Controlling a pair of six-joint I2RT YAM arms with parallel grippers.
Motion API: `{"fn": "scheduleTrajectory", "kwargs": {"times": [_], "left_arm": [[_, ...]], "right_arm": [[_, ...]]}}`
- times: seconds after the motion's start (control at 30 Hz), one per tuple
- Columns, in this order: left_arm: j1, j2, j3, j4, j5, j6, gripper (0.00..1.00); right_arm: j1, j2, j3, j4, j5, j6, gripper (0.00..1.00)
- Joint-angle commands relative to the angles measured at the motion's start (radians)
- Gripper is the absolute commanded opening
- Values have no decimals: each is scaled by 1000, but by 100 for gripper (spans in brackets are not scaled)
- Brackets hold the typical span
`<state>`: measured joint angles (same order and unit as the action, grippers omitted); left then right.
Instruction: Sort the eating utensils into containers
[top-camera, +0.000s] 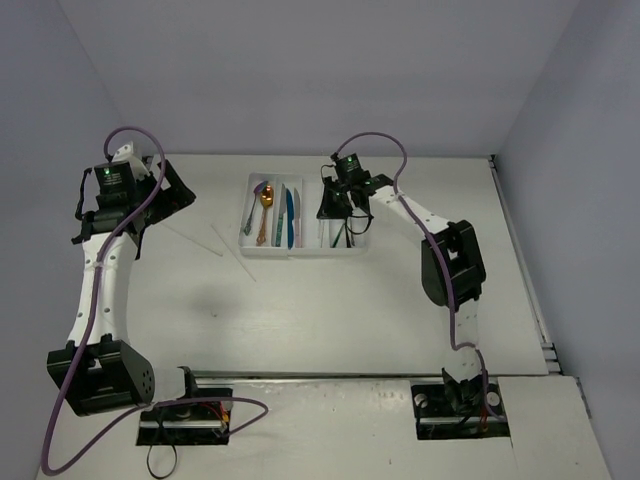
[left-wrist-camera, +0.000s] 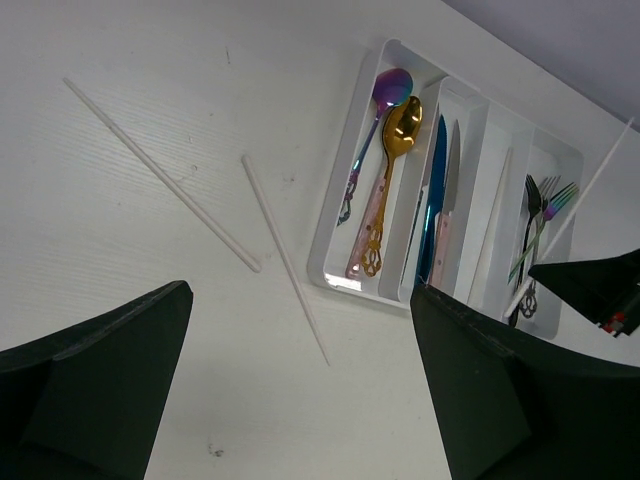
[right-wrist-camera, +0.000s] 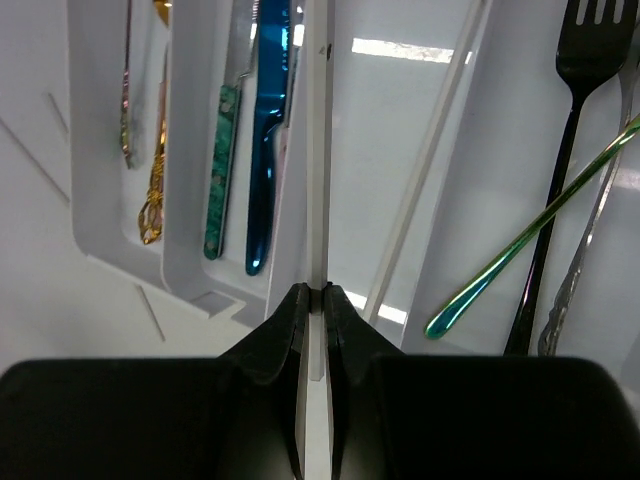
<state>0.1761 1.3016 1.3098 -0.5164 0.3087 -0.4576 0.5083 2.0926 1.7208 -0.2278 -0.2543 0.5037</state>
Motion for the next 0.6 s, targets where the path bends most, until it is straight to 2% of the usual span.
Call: {"fn": "scheduleTrajectory", "kwargs": {"times": [0.0,0.57], "left_arm": [[4,-54,1,66,-20,9,91],[18,-36,-49,55,-18,31,91]], "right_arm": [[-17,66,65,36,32,50,0],[-21,187,141,36,-63,7,0]]}}
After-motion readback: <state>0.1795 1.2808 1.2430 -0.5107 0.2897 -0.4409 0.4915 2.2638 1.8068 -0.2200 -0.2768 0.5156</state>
